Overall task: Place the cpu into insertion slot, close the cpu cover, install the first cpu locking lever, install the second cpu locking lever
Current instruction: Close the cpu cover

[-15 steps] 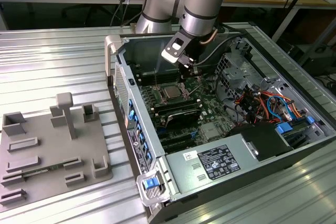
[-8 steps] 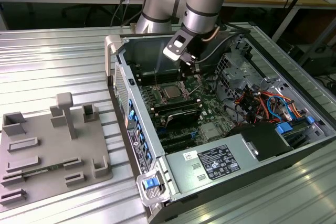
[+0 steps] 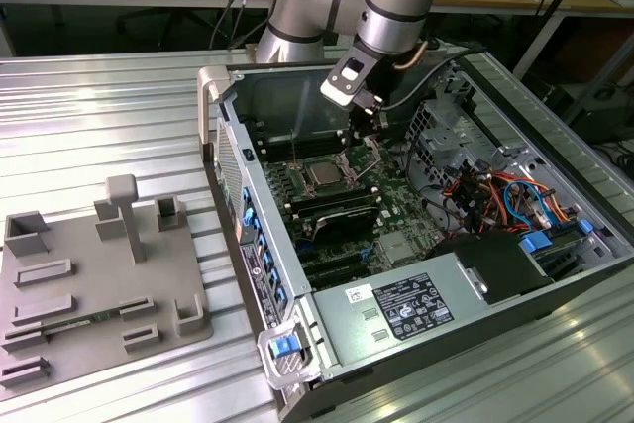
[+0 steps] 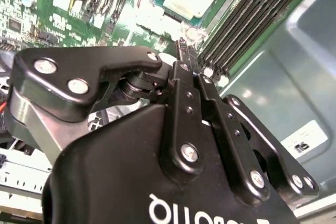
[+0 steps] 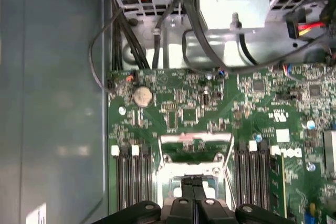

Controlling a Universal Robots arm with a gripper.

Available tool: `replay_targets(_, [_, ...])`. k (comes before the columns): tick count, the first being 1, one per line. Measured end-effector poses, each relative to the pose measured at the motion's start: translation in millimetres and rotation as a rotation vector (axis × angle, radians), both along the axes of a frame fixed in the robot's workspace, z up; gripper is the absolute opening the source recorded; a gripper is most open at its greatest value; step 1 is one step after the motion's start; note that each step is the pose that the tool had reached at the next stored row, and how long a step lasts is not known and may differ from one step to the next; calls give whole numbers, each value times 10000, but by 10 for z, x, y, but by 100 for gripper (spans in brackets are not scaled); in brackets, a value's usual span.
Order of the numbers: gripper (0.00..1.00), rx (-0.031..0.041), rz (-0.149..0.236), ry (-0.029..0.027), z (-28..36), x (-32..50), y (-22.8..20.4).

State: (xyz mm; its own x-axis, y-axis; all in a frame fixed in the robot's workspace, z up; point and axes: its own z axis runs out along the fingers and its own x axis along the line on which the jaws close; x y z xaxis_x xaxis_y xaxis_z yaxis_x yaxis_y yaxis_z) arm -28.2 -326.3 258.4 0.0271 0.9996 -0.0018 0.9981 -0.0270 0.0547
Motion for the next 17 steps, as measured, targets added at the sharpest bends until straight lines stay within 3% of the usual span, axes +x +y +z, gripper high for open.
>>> replay_targets(7, [11,-1,15,12,53,76,14])
replay_targets(8, [11,-1,21,17,53,148,29])
replay_targets(17, [11,-40,38,44,54,439,76])
